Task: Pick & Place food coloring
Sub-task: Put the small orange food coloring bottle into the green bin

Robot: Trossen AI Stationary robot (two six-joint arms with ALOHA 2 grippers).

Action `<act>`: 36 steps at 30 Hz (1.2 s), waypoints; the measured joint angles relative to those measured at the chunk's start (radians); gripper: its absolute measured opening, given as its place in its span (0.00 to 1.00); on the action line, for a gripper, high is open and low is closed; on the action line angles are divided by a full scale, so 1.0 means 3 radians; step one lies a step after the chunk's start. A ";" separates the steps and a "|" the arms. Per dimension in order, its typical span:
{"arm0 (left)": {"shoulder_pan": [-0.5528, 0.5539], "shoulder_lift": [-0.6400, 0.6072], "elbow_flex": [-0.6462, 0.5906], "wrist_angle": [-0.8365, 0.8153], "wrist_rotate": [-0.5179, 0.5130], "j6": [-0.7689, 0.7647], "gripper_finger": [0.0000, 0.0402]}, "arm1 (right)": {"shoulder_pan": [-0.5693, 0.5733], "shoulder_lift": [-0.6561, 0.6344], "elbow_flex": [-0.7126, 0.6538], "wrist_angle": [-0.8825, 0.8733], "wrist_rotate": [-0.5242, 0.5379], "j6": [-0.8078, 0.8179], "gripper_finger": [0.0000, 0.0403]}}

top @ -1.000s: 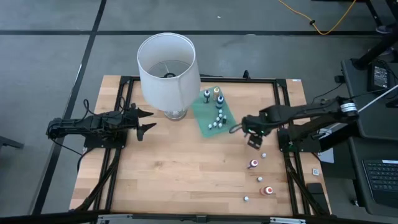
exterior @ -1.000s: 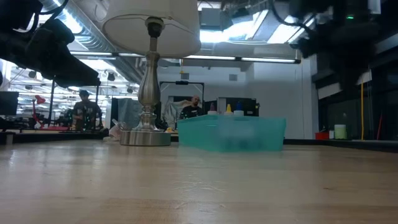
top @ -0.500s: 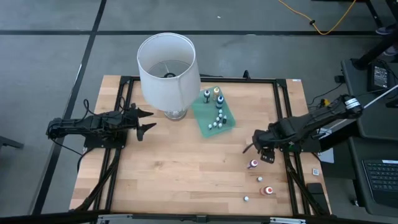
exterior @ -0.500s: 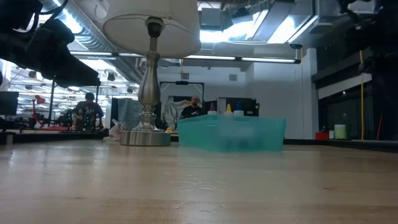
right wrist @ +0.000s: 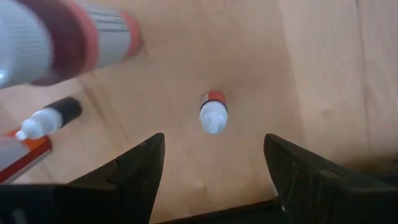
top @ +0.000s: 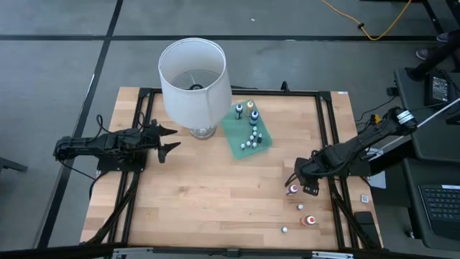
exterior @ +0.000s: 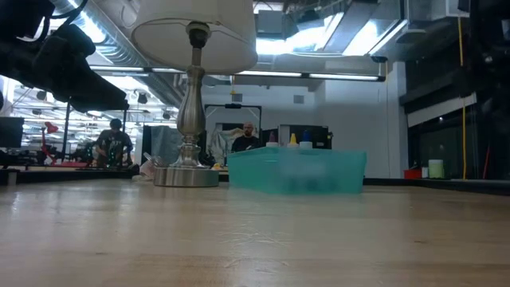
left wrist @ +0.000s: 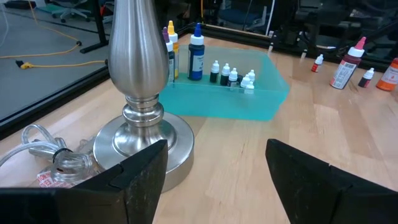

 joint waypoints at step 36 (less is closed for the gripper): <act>-0.0001 -0.0001 0.0001 0.0000 -0.0001 0.0000 0.66 | -0.0038 0.0031 -0.0416 0.0543 -0.0025 0.0195 0.20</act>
